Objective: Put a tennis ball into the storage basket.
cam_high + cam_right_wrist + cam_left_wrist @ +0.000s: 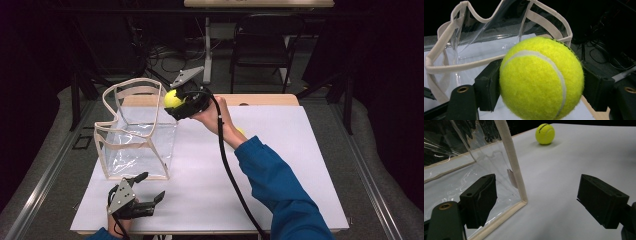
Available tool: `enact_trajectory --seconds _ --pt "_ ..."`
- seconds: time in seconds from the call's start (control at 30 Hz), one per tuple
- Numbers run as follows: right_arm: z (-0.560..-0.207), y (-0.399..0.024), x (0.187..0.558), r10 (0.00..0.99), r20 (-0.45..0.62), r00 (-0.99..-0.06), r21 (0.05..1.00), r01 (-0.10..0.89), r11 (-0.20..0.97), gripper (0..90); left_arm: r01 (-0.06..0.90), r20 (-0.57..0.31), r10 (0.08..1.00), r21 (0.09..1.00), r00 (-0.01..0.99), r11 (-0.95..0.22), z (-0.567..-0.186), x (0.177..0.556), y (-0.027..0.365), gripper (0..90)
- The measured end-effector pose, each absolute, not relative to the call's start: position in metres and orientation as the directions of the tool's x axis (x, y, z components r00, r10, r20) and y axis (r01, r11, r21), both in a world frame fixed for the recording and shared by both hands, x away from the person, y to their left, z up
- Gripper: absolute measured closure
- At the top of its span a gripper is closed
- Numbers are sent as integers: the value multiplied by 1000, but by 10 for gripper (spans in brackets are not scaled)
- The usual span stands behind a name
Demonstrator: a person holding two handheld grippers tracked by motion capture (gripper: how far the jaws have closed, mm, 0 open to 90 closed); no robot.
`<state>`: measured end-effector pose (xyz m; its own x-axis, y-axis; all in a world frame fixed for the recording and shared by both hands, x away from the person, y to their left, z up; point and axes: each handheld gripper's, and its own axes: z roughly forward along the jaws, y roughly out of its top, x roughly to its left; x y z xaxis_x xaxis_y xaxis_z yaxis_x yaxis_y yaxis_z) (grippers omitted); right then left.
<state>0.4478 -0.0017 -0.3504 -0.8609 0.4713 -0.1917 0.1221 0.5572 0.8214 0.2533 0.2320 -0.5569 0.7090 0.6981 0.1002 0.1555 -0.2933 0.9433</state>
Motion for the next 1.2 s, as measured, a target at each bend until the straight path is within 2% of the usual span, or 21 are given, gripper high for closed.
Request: enact_trajectory --seconds 1.2 --pt "-341 29 451 484 -225 -846 842 81 534 258 148 104 694 944 712 -293 -556 253 233 161"
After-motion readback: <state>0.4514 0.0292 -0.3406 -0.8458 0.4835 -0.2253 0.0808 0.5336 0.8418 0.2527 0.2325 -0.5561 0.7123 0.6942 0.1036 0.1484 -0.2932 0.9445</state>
